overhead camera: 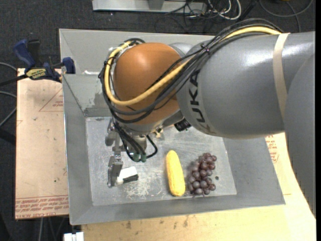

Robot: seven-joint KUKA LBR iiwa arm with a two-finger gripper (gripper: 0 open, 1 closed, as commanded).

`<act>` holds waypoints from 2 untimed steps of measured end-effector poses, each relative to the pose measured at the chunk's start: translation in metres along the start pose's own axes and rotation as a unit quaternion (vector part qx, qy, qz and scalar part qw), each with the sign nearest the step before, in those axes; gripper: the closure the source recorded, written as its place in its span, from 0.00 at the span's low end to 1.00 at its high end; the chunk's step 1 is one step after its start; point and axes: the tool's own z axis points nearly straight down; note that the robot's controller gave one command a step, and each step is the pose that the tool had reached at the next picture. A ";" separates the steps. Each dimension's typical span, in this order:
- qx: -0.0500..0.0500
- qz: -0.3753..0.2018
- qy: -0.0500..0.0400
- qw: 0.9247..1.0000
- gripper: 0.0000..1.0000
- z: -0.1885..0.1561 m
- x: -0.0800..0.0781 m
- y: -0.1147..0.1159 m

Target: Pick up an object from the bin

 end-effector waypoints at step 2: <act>-0.002 0.032 -0.007 0.999 0.00 0.038 -0.007 -0.024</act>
Offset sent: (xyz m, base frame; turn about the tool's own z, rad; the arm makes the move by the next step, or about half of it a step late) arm 0.0136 -0.0687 -0.1206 0.1790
